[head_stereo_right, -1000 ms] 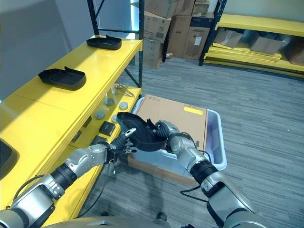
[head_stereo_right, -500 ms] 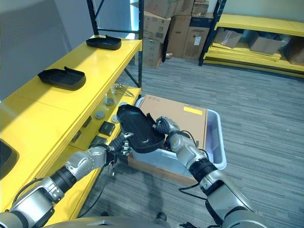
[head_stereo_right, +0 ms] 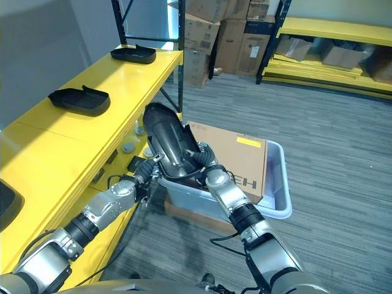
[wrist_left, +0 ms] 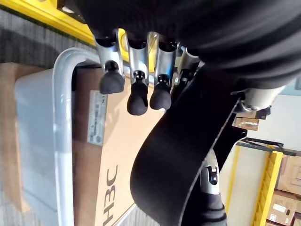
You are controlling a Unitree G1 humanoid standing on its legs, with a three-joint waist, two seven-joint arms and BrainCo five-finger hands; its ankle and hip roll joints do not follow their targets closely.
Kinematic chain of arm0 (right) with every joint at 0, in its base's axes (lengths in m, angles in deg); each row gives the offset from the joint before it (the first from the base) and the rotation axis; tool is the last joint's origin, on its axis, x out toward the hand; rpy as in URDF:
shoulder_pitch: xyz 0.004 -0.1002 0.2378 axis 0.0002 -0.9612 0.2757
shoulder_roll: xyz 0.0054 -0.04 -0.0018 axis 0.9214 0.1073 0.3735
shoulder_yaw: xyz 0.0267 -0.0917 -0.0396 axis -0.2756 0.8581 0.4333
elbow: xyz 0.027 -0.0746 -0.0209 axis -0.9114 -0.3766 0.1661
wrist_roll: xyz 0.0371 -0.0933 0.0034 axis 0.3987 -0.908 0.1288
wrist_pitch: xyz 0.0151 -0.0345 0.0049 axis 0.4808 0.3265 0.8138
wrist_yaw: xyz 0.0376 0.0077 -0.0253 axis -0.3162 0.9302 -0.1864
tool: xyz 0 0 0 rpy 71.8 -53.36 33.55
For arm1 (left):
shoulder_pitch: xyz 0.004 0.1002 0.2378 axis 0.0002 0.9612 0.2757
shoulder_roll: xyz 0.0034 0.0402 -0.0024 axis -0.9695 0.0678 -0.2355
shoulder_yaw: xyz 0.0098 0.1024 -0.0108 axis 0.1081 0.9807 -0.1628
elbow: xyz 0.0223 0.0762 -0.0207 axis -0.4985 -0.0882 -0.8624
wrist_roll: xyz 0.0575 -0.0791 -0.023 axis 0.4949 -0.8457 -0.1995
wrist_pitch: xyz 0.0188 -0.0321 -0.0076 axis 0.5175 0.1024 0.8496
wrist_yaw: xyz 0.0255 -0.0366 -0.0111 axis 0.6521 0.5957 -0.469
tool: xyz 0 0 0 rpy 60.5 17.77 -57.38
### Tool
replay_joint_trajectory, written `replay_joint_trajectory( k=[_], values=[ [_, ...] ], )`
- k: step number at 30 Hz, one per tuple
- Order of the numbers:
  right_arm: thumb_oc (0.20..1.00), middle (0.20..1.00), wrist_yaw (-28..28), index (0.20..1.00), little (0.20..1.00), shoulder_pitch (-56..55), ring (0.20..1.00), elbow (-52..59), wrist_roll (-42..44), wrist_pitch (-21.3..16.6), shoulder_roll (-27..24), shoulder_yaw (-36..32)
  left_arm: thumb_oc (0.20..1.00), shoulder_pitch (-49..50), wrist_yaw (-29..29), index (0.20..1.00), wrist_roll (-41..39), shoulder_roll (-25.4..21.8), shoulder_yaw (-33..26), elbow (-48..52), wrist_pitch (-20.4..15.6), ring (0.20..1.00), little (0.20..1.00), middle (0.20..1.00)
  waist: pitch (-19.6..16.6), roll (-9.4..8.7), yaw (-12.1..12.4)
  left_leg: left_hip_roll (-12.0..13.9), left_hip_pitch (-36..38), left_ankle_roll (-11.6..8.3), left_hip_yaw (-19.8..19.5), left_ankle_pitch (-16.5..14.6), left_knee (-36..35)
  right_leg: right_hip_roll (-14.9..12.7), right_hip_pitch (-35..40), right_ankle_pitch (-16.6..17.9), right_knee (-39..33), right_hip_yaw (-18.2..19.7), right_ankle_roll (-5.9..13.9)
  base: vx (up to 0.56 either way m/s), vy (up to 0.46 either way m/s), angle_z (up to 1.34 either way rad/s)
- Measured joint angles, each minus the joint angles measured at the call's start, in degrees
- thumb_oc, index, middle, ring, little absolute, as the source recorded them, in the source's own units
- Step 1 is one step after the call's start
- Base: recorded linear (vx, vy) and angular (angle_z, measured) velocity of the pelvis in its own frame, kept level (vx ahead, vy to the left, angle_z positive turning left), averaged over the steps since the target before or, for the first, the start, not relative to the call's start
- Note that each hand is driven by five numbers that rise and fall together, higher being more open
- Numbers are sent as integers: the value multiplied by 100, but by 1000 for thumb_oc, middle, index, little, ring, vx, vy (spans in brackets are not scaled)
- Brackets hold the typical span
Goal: Move parts from the plastic box to the shelf.
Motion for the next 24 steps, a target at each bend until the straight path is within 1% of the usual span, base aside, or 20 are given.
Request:
replay_joint_trajectory(
  k=[1, 2, 4, 6, 7, 9, 10, 11, 14, 16, 17, 19, 20, 23, 24],
  values=[
    [1000, 1000, -4, 1000, 1000, -20, 1000, 174, 36, -13, -10, -36, 200, 50, 2, 200, 157, -7, -276, 24, -109, 200, 200, 200, 59, 13, 9, -1, 29, 1, 8, -1, -5, 0, 17, -2, 0, 1, 2, 0, 0, 0],
    [1000, 1000, -5, 1000, 1000, -29, 1000, 196, 52, -13, -10, -63, 200, 105, 1, 200, 265, -28, -439, 61, -144, 200, 200, 200, 72, 18, 1, -1, 29, 1, 9, -1, -6, -1, 16, -1, 0, 1, 1, 0, 0, 0],
    [1000, 1000, -6, 1000, 1000, -219, 1000, 247, 57, -14, -12, -219, 200, 251, 0, 200, 419, -102, -629, 189, -254, 200, 200, 200, 72, 18, 2, -1, 29, 1, 8, -1, -11, 0, 15, -6, 0, 1, -4, 0, 0, 0],
    [1000, 1000, -10, 1000, 1000, -503, 1000, 237, 144, -19, -16, -278, 200, 401, -1, 200, 647, -228, -687, 208, -433, 200, 200, 200, 72, 18, 3, -2, 29, 2, 9, -2, -16, 0, 10, -9, 0, 7, -6, -16, 23, 0],
    [1000, 1000, -9, 1000, 1000, -884, 1000, 97, 151, 34, -18, -365, 200, 613, -10, 200, 656, -220, -934, 224, -664, 200, 200, 200, 73, 16, 15, -4, 29, 4, 9, -3, -23, -1, 8, -10, 0, 9, -4, -33, 38, 1],
    [1000, 1000, -15, 1000, 1000, -1433, 1000, -191, 146, 64, -57, -422, 200, 774, -35, 200, 698, -246, -1273, 249, -948, 200, 200, 200, 76, 16, 28, -10, 28, 4, 10, -4, -31, -3, 3, -14, -1, 25, 0, -18, 18, 0],
    [1000, 1000, -19, 1000, 1000, -1665, 1000, -312, 146, 142, -81, -421, 200, 816, -110, 200, 702, -278, -1424, 269, -1059, 200, 200, 200, 83, 17, 20, -11, 26, 6, 19, -6, -32, -6, -5, -33, -2, 31, 16, -37, 37, -4],
    [1000, 1000, -22, 1000, 1000, -2013, 1000, -390, 145, 171, -123, -424, 200, 825, -197, 200, 725, -380, -1585, 278, -1234, 200, 200, 200, 90, 19, -2, -10, 26, 7, 25, -8, -33, -6, -9, -53, -3, 31, 38, -34, 36, -5],
    [1000, 1000, -56, 1000, 1000, -2487, 1000, -649, 118, 34, -136, -621, 200, 1121, -243, 200, 866, -468, -1938, 517, -1673, 200, 200, 200, 95, 30, -33, -13, 18, 8, 65, -34, -34, -5, -75, -52, -6, 122, 32, -34, 30, -10],
    [1000, 1000, -52, 1000, 1000, -2682, 1000, -900, -43, 29, -169, -673, 200, 1215, -260, 200, 866, -613, -2015, 662, -1844, 200, 200, 200, 95, 31, -37, -13, -31, 19, 71, -41, -34, -6, -117, -45, -4, 129, 25, -13, 11, -4],
    [1000, 1000, -71, 1000, 1000, -2770, 1000, -1118, -68, -95, -167, -757, 200, 1239, -240, 200, 894, -683, -2074, 688, -1931, 200, 200, 200, 95, 32, -37, -19, -44, 8, 72, -34, -33, -6, -137, -35, -5, 141, 27, 0, 0, 0],
    [1000, 1000, -70, 1000, 1000, -2884, 1000, -1468, -76, -221, -148, -889, 200, 1349, -243, 200, 979, -807, -2246, 831, -2011, 200, 200, 200, 95, 35, -38, -27, -46, 5, 77, -33, -34, -9, -150, -33, -5, 157, 28, -15, 17, -4],
    [1000, 1000, -61, 1000, 1000, -3043, 1000, -1747, -76, -281, -150, -986, 200, 1450, -251, 200, 992, -920, -2471, 1063, -2086, 200, 200, 200, 95, 35, -34, -32, -62, 7, 78, -37, -34, -12, -168, -34, -5, 165, 28, 0, 0, 0],
    [1000, 1000, -65, 1000, 1000, -3269, 1000, -1994, -89, -457, -94, -1096, 200, 1499, -286, 200, 993, -1098, -2773, 1384, -2217, 200, 200, 200, 94, 44, -17, -52, -69, 8, 75, -39, -38, -17, -175, -27, -3, 185, 24, -48, -27, -1],
    [1000, 1000, -70, 1000, 1000, -3311, 1000, -2183, -114, -616, -76, -1109, 200, 1542, -300, 200, 1004, -1170, -2924, 1551, -2228, 200, 200, 200, 93, 57, -10, -57, -83, 11, 59, -40, -37, -19, -176, -23, -1, 190, 30, -126, -141, 15]
  ],
)
